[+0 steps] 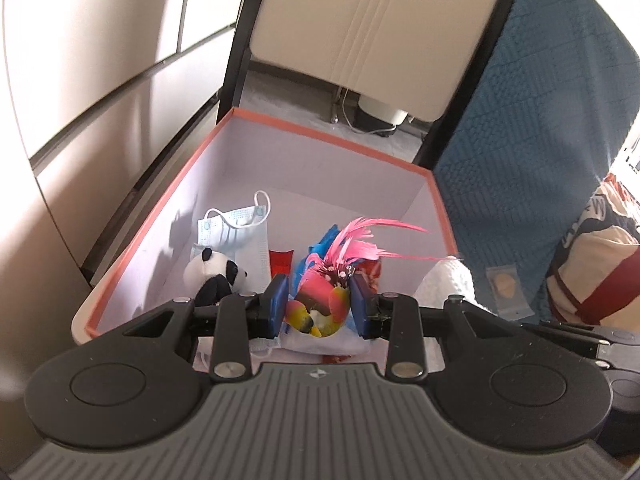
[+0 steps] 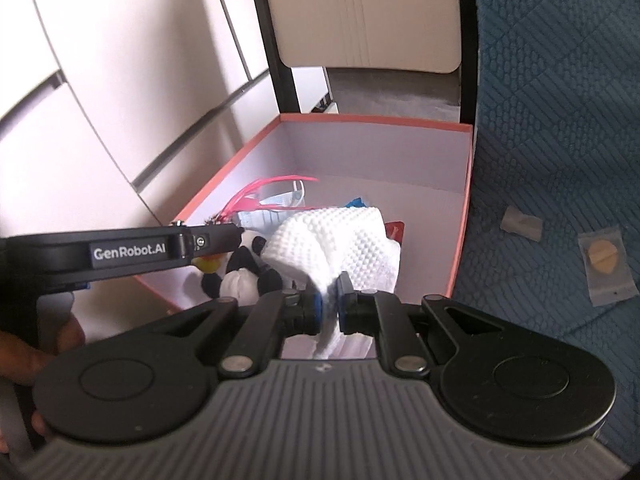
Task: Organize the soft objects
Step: 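Open the left tool to drop the toy while the right tool drops the towel into the box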
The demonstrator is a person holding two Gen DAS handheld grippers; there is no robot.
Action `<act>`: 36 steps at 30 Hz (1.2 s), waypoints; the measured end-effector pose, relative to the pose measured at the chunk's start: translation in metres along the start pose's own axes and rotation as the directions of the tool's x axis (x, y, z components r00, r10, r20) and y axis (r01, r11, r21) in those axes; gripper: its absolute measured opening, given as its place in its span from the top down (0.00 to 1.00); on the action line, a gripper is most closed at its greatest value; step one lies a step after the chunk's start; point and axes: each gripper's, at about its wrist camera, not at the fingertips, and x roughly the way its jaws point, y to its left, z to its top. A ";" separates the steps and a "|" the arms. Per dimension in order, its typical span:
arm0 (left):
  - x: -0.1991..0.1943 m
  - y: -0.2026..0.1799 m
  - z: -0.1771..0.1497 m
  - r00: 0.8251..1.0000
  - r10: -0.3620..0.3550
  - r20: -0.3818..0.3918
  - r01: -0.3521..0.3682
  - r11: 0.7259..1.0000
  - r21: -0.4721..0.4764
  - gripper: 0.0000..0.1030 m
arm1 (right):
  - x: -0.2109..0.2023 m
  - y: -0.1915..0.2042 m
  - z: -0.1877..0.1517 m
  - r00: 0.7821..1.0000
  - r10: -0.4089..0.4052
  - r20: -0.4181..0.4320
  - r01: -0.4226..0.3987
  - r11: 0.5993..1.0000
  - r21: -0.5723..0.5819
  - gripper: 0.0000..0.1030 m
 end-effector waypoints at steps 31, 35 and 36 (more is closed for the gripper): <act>0.001 0.030 0.005 1.000 0.013 -0.006 -0.013 0.999 -0.034 0.41 | 0.043 0.012 0.012 0.998 -0.006 -0.055 0.005 1.000 -0.019 0.35; -0.018 0.012 0.000 0.999 0.004 0.033 -0.003 1.000 -0.021 0.41 | 0.021 0.010 0.010 1.000 -0.011 -0.015 0.011 1.000 -0.022 0.35; -0.022 0.008 -0.002 0.999 -0.001 0.041 0.002 1.000 -0.019 0.41 | 0.014 0.008 0.008 1.000 -0.015 -0.003 0.015 1.000 -0.022 0.35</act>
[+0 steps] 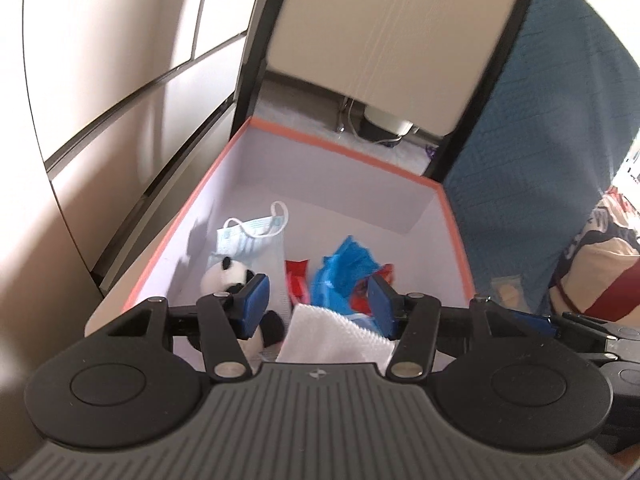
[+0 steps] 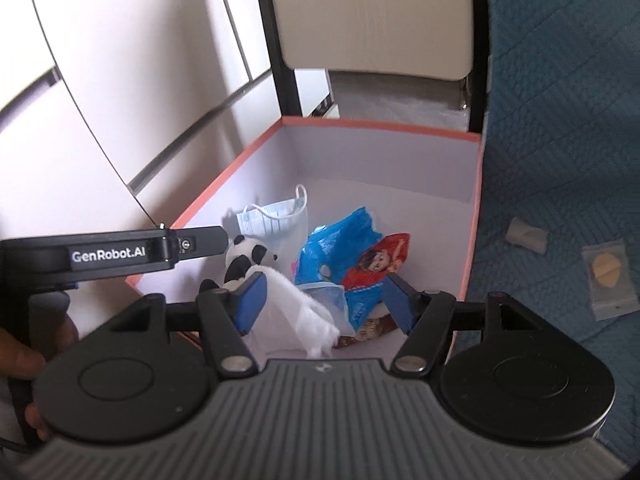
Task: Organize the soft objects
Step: 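Open the left tool to drop the toy while the right tool drops the towel into the box, then move both open tools back from the box to the cushion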
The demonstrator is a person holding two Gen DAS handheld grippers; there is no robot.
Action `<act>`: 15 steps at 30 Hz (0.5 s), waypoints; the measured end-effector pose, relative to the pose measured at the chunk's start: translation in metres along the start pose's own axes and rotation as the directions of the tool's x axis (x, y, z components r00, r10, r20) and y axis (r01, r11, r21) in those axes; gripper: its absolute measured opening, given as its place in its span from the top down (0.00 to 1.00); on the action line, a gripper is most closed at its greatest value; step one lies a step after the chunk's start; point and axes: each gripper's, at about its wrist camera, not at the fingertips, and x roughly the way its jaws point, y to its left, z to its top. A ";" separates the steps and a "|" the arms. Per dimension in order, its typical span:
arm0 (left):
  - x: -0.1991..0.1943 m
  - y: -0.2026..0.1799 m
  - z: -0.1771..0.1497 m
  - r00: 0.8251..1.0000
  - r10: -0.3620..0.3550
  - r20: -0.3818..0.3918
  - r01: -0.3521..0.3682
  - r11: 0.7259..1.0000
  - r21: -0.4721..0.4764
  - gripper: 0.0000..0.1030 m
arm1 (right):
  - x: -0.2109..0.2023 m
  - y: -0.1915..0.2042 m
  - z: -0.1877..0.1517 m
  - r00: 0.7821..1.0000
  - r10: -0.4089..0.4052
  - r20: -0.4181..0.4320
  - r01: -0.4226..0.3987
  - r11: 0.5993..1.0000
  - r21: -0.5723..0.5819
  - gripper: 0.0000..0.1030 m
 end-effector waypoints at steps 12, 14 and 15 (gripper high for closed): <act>-0.043 -0.052 -0.033 0.998 -0.044 0.053 0.043 0.998 0.036 0.41 | -0.072 -0.029 -0.034 0.996 -0.036 0.078 0.033 0.999 0.032 0.35; -0.049 -0.059 -0.041 0.996 -0.061 0.070 0.058 0.998 0.035 0.41 | -0.082 -0.036 -0.042 0.995 -0.042 0.088 0.039 0.998 0.041 0.35; -0.050 -0.061 -0.044 0.995 -0.064 0.076 0.061 0.998 0.033 0.41 | -0.086 -0.039 -0.045 0.995 -0.048 0.092 0.045 0.998 0.043 0.35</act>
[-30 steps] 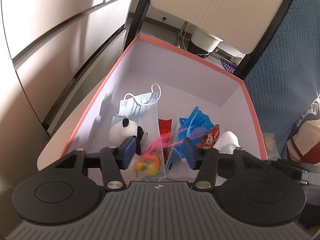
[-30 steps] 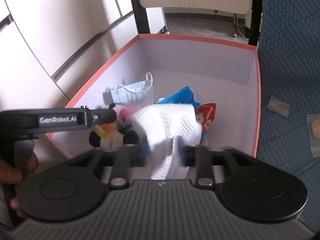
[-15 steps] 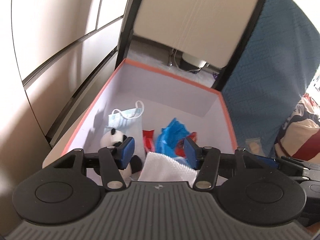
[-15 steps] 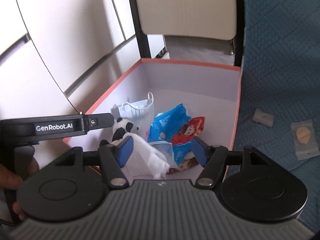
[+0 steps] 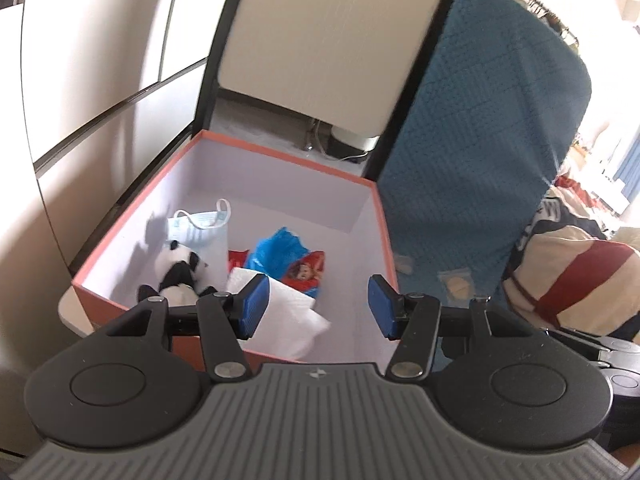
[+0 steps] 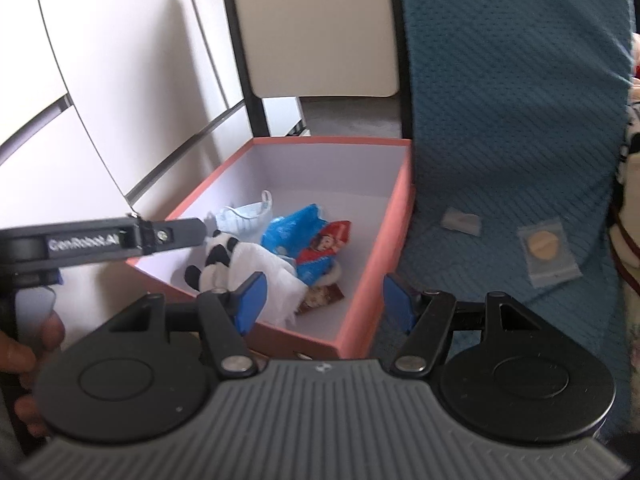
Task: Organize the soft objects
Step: 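Move both open tools back from the box to the cushion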
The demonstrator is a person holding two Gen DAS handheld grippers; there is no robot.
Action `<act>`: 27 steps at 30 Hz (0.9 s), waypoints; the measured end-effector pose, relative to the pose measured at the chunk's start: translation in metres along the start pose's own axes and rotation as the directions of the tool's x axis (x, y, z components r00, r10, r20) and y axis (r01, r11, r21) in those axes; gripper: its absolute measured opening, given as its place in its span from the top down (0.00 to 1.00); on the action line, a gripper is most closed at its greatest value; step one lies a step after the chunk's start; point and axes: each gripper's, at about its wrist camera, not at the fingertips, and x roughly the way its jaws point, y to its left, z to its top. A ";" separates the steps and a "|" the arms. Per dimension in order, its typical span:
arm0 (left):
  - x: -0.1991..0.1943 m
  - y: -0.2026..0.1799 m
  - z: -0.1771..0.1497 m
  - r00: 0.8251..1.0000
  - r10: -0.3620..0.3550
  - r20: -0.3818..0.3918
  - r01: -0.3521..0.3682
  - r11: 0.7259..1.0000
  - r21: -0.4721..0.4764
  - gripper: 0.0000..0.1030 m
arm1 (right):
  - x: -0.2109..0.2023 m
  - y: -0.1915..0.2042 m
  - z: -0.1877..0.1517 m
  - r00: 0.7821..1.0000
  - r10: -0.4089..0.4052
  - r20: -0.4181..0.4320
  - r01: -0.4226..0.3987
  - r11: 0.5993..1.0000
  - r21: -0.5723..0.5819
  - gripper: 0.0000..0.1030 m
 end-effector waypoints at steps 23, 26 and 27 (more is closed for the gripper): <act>0.020 -0.083 -0.054 0.987 -0.153 -0.047 0.158 0.980 0.123 0.41 | -0.059 -0.082 -0.060 0.979 -0.194 0.065 0.183 0.973 0.142 0.35; 0.020 -0.093 -0.057 0.985 -0.166 -0.043 0.170 0.974 0.147 0.41 | -0.066 -0.088 -0.064 0.976 -0.209 0.065 0.198 0.970 0.144 0.35; 0.020 -0.096 -0.058 0.984 -0.172 -0.044 0.176 0.973 0.151 0.41 | -0.068 -0.090 -0.066 0.975 -0.212 0.066 0.201 0.969 0.147 0.35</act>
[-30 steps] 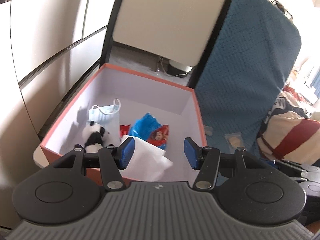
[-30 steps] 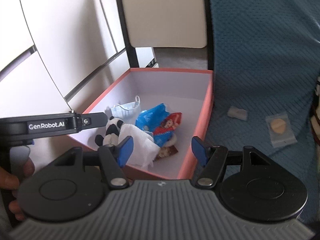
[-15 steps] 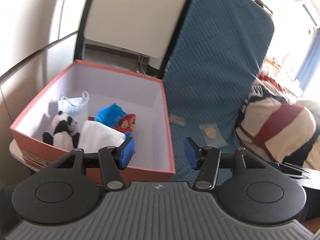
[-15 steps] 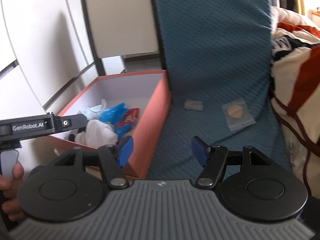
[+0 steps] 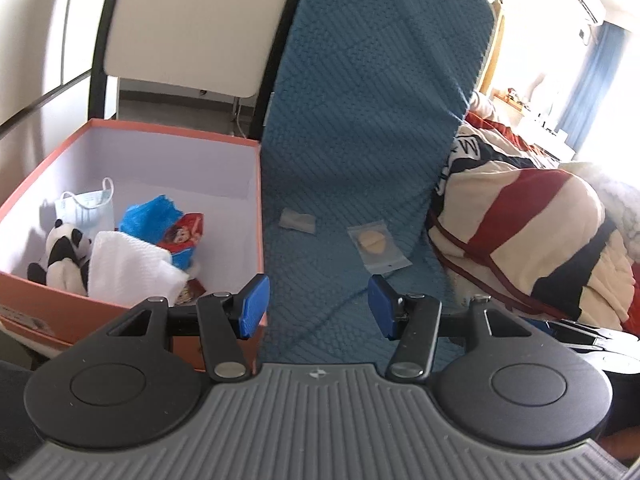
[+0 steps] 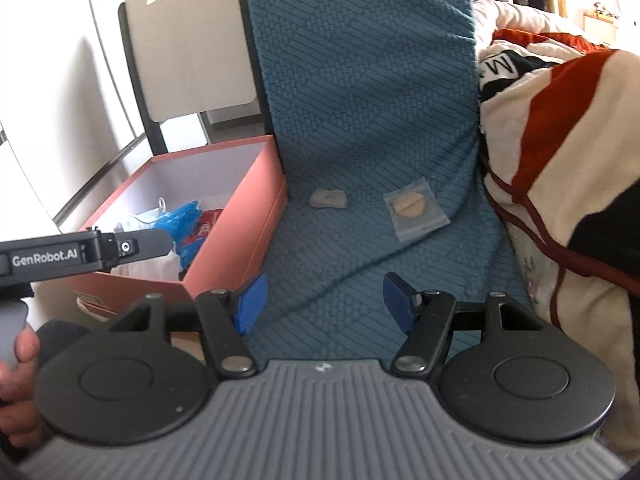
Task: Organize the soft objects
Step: 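Move both open tools back from the box to the cushion, then lower both open tools toward the two sponge packets on the cushion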
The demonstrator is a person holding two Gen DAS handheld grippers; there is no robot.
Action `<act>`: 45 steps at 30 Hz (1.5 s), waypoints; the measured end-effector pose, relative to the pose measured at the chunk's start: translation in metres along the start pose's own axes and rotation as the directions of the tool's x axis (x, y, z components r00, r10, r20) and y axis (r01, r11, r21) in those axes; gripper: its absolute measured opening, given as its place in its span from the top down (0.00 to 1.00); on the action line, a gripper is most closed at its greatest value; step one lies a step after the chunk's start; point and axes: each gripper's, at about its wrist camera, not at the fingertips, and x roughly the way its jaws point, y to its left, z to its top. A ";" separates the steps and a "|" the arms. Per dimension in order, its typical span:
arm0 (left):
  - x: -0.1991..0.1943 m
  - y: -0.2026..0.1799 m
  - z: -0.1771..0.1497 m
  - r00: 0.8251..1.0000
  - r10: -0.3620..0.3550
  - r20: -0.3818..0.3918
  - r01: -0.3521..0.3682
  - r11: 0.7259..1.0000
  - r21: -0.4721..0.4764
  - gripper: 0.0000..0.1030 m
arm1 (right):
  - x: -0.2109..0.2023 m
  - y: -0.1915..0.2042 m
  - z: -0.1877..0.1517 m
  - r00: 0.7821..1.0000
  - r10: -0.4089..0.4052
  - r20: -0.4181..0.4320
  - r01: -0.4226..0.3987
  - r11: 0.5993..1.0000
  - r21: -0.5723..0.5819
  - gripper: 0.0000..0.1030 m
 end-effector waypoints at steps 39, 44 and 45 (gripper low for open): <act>0.185 -0.054 0.035 0.994 -0.021 -0.111 0.036 0.990 0.137 0.41 | 0.060 -0.069 -0.001 0.995 -0.081 0.055 0.079 0.996 0.035 0.35; 0.218 -0.052 0.040 0.995 -0.001 -0.096 0.017 0.986 0.167 0.41 | 0.086 -0.074 0.012 0.994 -0.080 0.069 0.079 0.997 0.019 0.35; 0.223 -0.050 0.041 0.995 0.000 -0.097 0.015 0.987 0.160 0.41 | 0.090 -0.077 0.014 0.995 -0.079 0.066 0.077 0.997 0.027 0.35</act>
